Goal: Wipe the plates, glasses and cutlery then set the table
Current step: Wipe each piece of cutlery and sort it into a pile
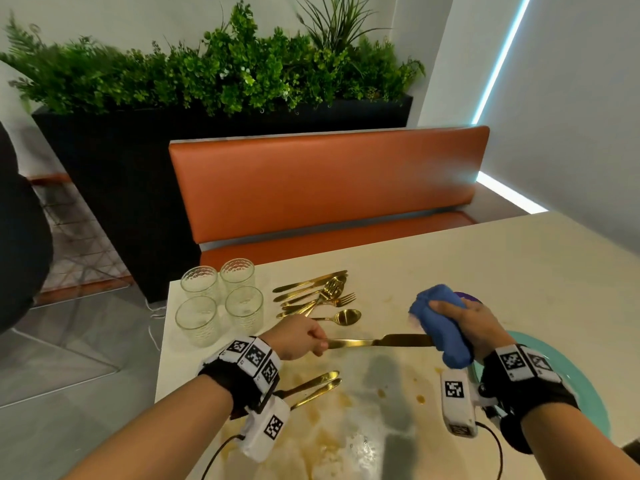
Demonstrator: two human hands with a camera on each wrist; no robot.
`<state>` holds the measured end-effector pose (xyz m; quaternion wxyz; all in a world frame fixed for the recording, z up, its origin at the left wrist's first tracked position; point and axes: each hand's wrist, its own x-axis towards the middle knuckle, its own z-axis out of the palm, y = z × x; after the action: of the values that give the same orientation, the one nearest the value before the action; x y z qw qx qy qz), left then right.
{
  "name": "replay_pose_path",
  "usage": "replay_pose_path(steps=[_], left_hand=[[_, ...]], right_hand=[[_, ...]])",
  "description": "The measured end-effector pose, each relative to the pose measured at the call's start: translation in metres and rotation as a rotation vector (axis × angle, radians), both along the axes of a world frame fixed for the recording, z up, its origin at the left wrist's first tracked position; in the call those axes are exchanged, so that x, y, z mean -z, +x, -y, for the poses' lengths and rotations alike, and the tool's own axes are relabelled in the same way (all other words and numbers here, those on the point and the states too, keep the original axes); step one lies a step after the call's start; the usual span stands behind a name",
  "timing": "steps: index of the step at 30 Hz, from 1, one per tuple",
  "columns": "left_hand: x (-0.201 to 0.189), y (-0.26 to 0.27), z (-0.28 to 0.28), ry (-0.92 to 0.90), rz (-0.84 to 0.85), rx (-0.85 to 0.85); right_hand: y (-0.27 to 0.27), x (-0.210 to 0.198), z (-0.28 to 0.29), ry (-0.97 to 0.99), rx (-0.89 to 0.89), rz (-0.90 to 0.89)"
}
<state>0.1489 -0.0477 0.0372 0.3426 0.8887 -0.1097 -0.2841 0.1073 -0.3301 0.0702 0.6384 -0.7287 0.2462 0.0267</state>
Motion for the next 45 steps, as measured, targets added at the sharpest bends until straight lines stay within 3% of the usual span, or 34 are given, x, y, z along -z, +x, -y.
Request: replay_pose_path(steps=[5, 8, 10, 13, 18, 25, 27, 30, 32, 34, 36, 41, 45], left_hand=[[0.015, -0.006, -0.002, -0.158, -0.097, -0.311], [0.016, -0.005, -0.004, -0.243, -0.140, -0.473], [0.013, -0.005, 0.000, -0.282, -0.178, -0.507], [0.009, -0.010, 0.016, -0.286, -0.233, -0.421], [0.004, -0.018, 0.052, -0.316, -0.222, -0.333], [0.018, -0.012, 0.064, -0.194, -0.156, -0.339], [0.025, -0.013, 0.063, -0.166, -0.158, -0.288], [0.021, -0.013, 0.055, -0.091, -0.218, -0.138], [0.018, -0.002, 0.048, 0.002, -0.217, -0.089], [0.014, 0.013, 0.043, 0.001, -0.123, -0.176], [0.009, 0.024, 0.045, -0.134, -0.063, -0.290], [-0.006, 0.040, 0.062, -0.347, -0.315, -0.388], [-0.004, 0.055, 0.064, -0.405, -0.346, -0.413]], right_hand=[[0.004, 0.019, 0.011, 0.193, 0.365, 0.073], [0.000, 0.028, 0.005, 0.323, 0.432, 0.057], [0.001, 0.036, -0.006, 0.359, 0.376, 0.016], [0.009, 0.035, -0.030, 0.374, 0.268, -0.003], [0.015, 0.021, -0.079, 0.281, 0.044, 0.018], [0.007, 0.042, -0.098, 0.137, -0.018, -0.085], [0.005, 0.046, -0.098, 0.026, -0.054, -0.095], [0.006, 0.050, -0.096, -0.289, -0.143, -0.096], [0.008, 0.055, -0.092, -0.370, -0.162, -0.097], [0.009, 0.058, -0.090, -0.395, -0.183, -0.114], [0.012, 0.059, -0.091, -0.421, -0.229, -0.127], [0.029, 0.057, -0.099, -0.470, -0.337, -0.097], [0.044, 0.055, -0.095, -0.494, -0.420, -0.099]])
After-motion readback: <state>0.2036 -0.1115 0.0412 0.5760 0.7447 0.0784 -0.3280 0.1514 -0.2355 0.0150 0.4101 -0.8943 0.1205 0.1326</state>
